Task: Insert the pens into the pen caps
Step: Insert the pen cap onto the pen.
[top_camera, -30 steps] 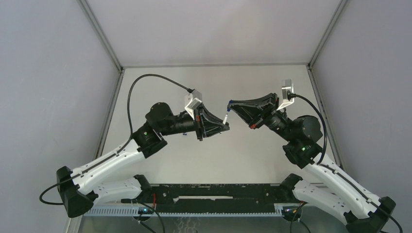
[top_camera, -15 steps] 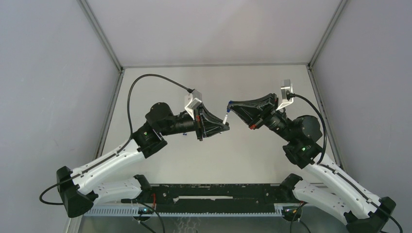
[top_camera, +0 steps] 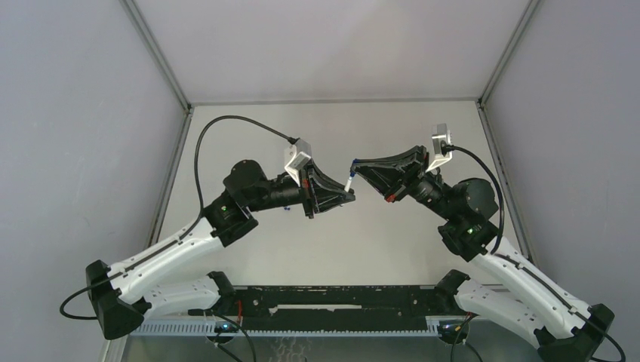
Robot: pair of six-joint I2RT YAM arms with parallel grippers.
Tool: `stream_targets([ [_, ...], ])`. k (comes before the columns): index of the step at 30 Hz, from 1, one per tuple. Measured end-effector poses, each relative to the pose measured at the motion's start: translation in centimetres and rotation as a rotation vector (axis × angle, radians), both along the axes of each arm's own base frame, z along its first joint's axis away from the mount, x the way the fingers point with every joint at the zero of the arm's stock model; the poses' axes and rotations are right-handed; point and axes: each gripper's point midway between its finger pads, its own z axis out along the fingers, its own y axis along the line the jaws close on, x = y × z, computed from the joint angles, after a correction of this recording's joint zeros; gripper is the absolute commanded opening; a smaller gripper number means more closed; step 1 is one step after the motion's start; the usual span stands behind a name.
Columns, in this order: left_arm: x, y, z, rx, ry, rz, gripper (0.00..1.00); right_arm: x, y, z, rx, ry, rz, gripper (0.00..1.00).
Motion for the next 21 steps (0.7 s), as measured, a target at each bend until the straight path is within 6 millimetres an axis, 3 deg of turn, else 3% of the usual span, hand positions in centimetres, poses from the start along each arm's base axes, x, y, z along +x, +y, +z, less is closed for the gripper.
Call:
stream_targets([
  [21, 0.23, 0.06, -0.26, 0.009, 0.01, 0.017, 0.0, 0.09, 0.79, -0.82, -0.018, 0.029, 0.033, 0.0],
])
